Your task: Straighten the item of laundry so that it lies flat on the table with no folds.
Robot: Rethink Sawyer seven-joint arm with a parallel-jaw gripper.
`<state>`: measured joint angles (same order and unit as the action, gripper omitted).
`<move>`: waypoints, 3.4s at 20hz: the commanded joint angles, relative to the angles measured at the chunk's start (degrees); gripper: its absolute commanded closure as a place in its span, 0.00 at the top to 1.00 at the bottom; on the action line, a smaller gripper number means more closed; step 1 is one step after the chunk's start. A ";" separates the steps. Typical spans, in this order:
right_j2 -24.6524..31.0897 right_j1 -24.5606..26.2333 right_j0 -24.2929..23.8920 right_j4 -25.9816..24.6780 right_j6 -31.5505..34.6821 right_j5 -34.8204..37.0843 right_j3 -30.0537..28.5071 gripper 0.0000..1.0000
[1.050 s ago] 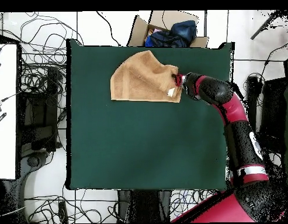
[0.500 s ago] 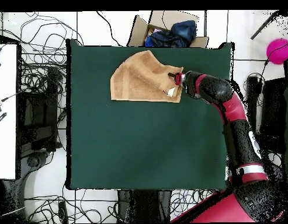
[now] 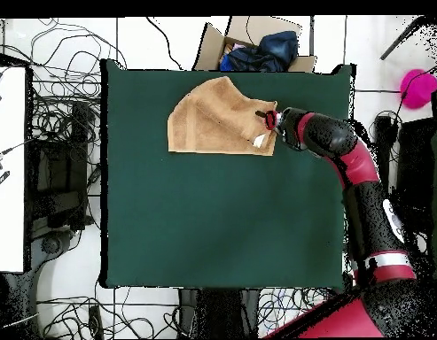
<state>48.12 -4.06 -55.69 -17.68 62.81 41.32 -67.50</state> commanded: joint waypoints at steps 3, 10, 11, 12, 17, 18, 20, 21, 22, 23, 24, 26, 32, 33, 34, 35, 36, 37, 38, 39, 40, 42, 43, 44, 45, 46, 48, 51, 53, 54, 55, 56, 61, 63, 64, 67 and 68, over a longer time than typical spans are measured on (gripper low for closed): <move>-6.76 -21.39 2.35 -1.59 12.00 -1.13 -14.10 1.00; -18.42 -38.89 10.76 -3.49 24.93 -7.67 -23.86 1.00; -19.95 -40.23 12.06 -3.41 26.24 -8.33 -24.77 1.00; -22.10 -41.31 14.09 -3.45 28.22 -8.95 -25.32 1.00; -29.82 -44.03 22.23 -0.29 36.04 -11.49 -27.91 1.00; -30.24 -43.81 23.10 1.21 37.28 -12.32 -29.03 1.00; -29.29 -42.88 22.92 4.12 37.74 -14.06 -31.29 1.00; -29.06 -42.44 22.87 5.01 37.47 -14.09 -31.74 1.00; -28.48 -42.00 22.66 6.02 37.14 -13.64 -32.21 1.00; -27.89 -41.57 22.45 7.03 36.82 -13.18 -32.69 1.00; -27.22 -40.99 22.31 8.02 36.28 -12.14 -32.92 1.00; -28.37 -39.94 24.05 7.70 35.78 -8.71 -31.85 1.00; -29.96 -35.66 27.12 5.68 33.74 -5.49 -30.18 1.00; -29.51 -35.31 26.84 6.04 33.30 -6.00 -30.54 1.00; -28.87 -34.70 26.54 6.38 32.68 -6.38 -30.66 1.00; -28.48 -34.60 26.30 6.70 32.51 -6.93 -30.98 1.00; -28.04 -34.41 26.12 7.10 32.30 -7.01 -31.23 1.00; -27.61 -34.22 25.93 7.51 32.09 -7.09 -31.48 1.00; -27.28 -34.17 25.83 7.72 31.83 -7.00 -31.88 1.00; -26.94 -34.23 25.57 7.80 31.69 -7.51 -32.26 1.00; -26.59 -34.30 25.32 7.89 31.56 -8.01 -32.65 1.00; -25.91 -34.42 24.82 8.06 31.29 -9.02 -33.42 1.00; -25.63 -34.45 24.60 8.10 31.19 -9.63 -33.70 0.00; -25.14 -34.46 24.20 8.15 31.04 -10.40 -34.12 0.00; -24.65 -34.48 23.80 8.20 30.89 -11.16 -34.53 0.00; -24.16 -34.50 23.40 8.25 30.74 -11.93 -34.95 0.00; -23.57 -34.54 22.92 8.15 30.41 -12.79 -35.68 0.00; -22.68 -34.42 22.15 7.91 30.11 -14.28 -36.86 0.00; -22.11 -34.37 21.69 7.82 30.02 -15.14 -37.57 0.00; -21.90 -34.39 21.51 7.64 30.10 -15.97 -37.84 0.00; -21.49 -34.35 21.21 7.46 29.98 -16.91 -37.84 0.00; -20.47 -34.05 20.47 7.56 30.25 -18.91 -38.36 0.00; -13.41 -30.71 15.60 7.90 32.42 -30.70 -41.14 0.00; -12.18 -29.53 15.28 8.07 34.08 -33.78 -41.14 0.00; -11.69 -29.12 15.21 8.24 34.83 -34.97 -41.07 0.00; -8.32 -27.43 13.82 8.65 37.29 -40.62 -41.46 0.00; -7.55 -26.88 13.60 8.77 38.10 -42.47 -41.42 0.00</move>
<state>31.47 -35.36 -41.89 -11.72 86.41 3.80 -105.56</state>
